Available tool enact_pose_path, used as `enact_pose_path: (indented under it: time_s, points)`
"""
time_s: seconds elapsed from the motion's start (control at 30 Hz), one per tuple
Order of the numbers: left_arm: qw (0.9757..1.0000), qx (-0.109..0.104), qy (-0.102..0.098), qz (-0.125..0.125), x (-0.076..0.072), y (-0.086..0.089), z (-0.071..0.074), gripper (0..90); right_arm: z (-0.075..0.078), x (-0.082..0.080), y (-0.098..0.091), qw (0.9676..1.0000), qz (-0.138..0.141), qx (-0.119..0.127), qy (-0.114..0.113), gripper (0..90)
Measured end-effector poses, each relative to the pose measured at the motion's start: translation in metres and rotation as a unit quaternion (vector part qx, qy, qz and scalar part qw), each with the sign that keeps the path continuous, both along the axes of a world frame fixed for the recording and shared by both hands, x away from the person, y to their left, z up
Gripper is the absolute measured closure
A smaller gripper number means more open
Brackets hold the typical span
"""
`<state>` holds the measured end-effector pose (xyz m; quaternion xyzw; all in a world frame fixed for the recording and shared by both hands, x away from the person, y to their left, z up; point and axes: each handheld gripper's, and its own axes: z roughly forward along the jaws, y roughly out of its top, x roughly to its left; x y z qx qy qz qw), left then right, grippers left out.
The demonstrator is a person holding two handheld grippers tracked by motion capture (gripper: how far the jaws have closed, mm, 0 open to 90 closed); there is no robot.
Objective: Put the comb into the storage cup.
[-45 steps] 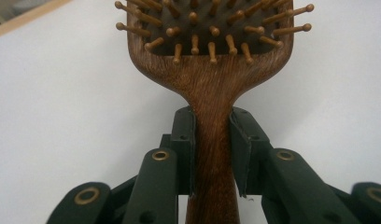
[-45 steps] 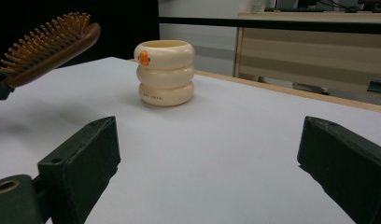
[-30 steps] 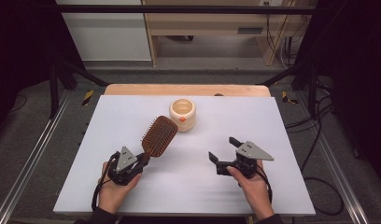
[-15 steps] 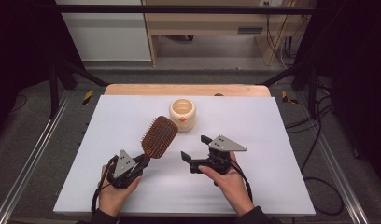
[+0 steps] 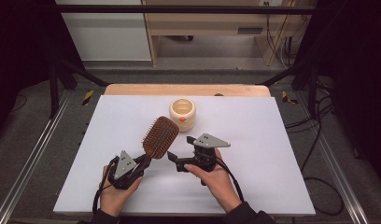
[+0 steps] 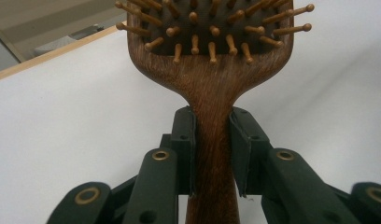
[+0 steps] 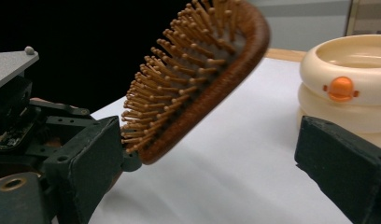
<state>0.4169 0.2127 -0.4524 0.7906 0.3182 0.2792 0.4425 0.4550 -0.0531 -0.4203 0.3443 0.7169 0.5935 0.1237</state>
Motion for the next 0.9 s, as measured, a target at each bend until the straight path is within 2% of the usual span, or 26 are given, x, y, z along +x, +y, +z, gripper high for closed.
enact_pose_path:
  time_s: [0.37, 0.9]
  points:
    - [0.9998, -0.009, -0.016, 0.003, -0.003, 0.000, 0.002, 72.8, 0.009, -0.001, 0.015, 0.9999, 0.013, 0.010, -0.006, 7.9]
    - [0.9988, -0.019, -0.045, -0.006, -0.010, -0.001, 0.006, 72.7, 0.026, 0.017, 0.031, 0.9985, 0.022, 0.047, 0.018, 15.5]
